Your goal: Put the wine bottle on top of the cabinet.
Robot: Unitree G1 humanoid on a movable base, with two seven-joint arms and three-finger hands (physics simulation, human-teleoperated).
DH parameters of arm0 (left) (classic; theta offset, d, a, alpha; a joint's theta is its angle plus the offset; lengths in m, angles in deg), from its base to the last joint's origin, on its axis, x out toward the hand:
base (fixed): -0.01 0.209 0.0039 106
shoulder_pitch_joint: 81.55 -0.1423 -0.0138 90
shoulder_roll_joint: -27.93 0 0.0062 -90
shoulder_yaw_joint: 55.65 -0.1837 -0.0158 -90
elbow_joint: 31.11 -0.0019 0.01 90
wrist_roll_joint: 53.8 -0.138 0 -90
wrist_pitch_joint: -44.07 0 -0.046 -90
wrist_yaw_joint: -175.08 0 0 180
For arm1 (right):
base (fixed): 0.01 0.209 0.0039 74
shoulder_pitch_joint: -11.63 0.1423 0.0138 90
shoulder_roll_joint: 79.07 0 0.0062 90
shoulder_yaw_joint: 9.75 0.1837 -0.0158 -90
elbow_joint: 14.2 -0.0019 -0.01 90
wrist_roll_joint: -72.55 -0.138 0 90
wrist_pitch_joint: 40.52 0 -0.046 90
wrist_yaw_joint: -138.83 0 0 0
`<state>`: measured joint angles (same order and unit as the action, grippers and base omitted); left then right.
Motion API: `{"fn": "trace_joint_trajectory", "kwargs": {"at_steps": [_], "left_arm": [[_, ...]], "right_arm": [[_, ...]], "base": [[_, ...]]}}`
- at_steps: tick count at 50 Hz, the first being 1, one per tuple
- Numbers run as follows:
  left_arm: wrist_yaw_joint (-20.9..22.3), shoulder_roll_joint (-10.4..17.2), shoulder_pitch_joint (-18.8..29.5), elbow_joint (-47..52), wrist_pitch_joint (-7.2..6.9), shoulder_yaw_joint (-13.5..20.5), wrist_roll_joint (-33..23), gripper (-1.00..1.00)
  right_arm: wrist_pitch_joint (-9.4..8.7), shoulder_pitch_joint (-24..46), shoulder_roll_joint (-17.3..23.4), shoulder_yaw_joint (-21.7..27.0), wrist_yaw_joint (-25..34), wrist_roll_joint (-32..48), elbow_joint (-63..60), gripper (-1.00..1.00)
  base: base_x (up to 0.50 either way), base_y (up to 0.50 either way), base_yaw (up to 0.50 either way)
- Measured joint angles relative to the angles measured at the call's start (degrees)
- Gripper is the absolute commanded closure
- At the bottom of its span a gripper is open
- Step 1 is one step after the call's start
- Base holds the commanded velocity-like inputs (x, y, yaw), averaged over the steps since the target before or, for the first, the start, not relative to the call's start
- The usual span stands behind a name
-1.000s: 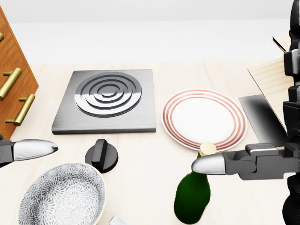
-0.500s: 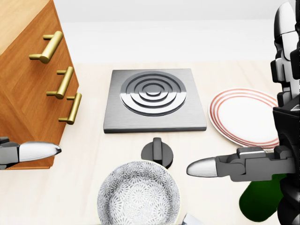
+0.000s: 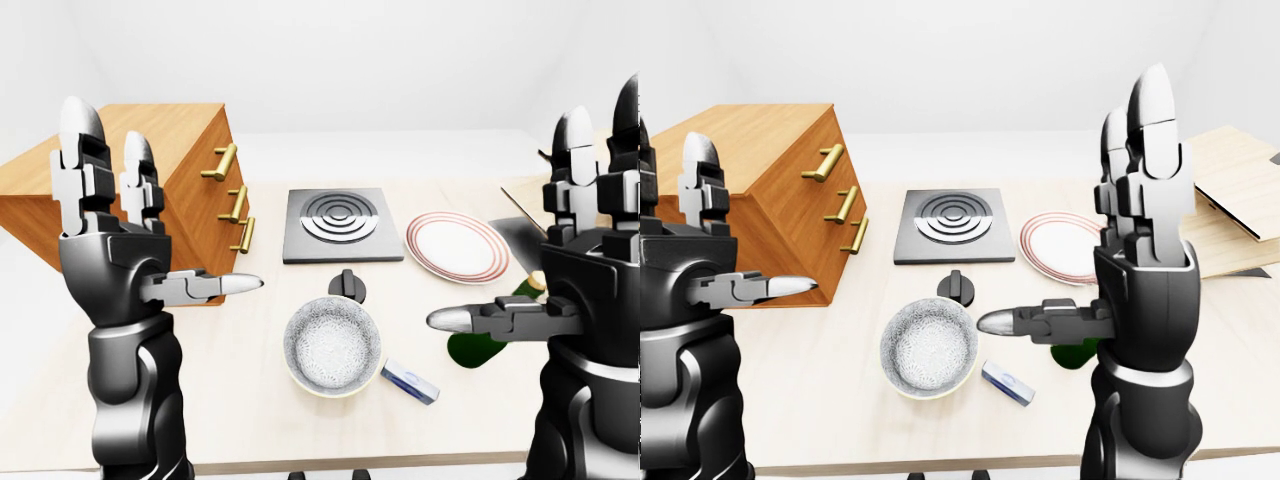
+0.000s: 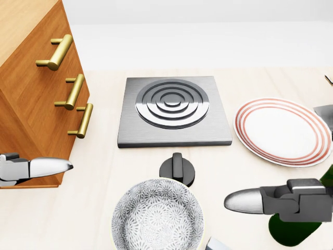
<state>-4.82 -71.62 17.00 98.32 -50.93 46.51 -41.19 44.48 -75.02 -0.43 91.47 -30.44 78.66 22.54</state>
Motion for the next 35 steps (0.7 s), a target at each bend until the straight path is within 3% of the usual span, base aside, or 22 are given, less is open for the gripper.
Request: {"fn": "trace_joint_trajectory", "kwargs": {"at_steps": [8, 14, 35], "left_arm": [[0.3, 0.3, -0.2, -2.0, 0.0, 0.8, 0.5, -1.0], [0.4, 0.6, -0.2, -3.1, 0.0, 1.3, 0.7, -1.0], [0.5, 0.9, -0.2, -5.0, 0.0, 1.6, 0.9, -1.0]], "right_arm": [[0.0, -7.2, -3.0, 12.1, 4.3, -5.2, -0.6, -1.0], [0.0, -10.7, -4.6, 17.6, 6.3, -7.4, 0.7, -1.0], [0.0, -15.7, -6.7, 24.4, 8.3, -10.6, 8.6, -1.0]], "base": [[0.0, 0.0, 0.0], [0.0, 0.0, 0.0], [0.0, 0.0, 0.0]]}}
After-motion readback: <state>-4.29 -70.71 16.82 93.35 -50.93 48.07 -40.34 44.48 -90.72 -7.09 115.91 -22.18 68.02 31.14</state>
